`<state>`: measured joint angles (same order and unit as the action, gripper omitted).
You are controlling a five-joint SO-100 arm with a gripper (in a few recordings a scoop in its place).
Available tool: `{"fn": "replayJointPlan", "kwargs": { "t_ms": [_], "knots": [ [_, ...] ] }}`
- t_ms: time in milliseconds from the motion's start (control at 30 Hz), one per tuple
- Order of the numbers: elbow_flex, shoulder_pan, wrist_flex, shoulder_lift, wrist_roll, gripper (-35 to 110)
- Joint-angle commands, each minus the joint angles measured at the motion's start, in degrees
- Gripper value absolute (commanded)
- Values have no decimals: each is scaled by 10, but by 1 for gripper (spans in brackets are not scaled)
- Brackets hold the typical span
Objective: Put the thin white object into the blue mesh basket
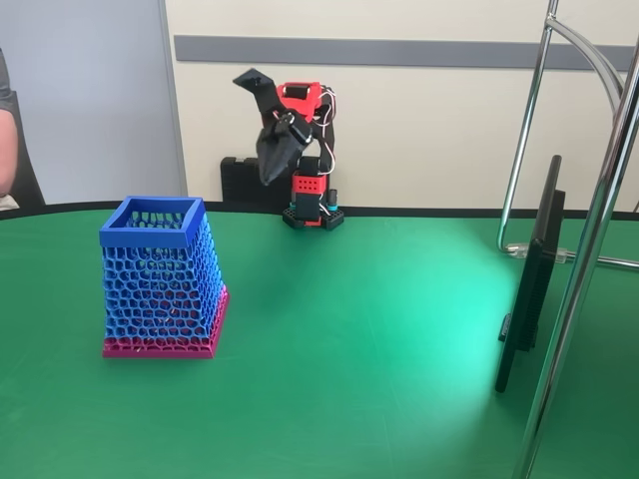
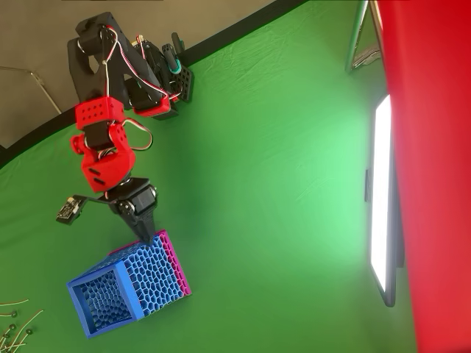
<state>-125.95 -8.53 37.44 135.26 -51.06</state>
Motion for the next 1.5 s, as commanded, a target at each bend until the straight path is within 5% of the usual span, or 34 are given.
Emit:
{"fn": "replayJointPlan", "kwargs": {
  "t_ms": [0, 300, 667, 1467],
  "knots": [
    [-63, 24, -3, 81, 76, 1],
    [-293, 66, 10, 297, 328, 0],
    [-464, 91, 91, 470, 463, 0],
    [-507, 95, 121, 552, 491, 1]
  ]
}}
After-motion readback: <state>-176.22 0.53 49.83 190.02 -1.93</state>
